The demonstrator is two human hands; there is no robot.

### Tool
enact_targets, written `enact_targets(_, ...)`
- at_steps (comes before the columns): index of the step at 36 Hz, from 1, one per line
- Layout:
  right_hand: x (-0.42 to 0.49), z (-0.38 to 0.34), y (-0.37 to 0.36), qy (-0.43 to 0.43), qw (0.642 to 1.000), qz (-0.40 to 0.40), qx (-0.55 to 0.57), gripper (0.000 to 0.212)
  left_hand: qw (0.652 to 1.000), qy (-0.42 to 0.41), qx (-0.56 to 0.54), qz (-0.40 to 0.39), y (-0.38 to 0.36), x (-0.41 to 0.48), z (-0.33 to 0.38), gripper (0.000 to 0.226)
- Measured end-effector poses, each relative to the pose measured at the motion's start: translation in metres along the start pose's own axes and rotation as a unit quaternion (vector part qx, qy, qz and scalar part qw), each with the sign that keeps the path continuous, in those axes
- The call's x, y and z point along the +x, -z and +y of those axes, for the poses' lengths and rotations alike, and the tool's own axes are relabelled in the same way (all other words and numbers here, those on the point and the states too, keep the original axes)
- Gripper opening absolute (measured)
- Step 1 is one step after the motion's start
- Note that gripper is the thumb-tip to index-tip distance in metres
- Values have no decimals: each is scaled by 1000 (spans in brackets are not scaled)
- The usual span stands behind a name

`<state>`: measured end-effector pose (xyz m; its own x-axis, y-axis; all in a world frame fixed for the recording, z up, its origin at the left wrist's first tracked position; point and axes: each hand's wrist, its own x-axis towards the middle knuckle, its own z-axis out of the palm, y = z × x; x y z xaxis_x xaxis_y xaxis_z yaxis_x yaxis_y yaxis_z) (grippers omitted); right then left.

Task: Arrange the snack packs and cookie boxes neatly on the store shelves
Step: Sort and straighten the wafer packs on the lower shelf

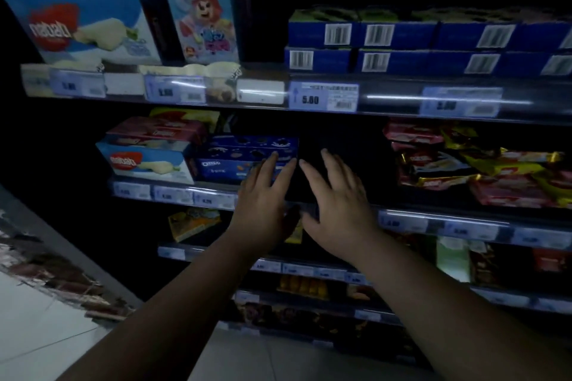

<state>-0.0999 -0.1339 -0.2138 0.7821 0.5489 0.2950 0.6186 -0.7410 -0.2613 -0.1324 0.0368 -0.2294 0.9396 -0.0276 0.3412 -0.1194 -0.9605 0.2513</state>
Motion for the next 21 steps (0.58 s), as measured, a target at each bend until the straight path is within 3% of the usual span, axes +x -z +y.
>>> enact_targets(8, -36, 89, 18, -59, 997, 32, -44, 81, 998, -31, -52, 36, -50, 25, 66, 82)
enact_targets(15, -77, 178, 51, -103, 993, 25, -59, 78, 992, -20, -122, 29, -89, 49, 158, 82)
enact_targets(21, -79, 220, 71, -116, 991, 34, -52, 75, 974, 5, -218, 53, -90, 83, 195, 78)
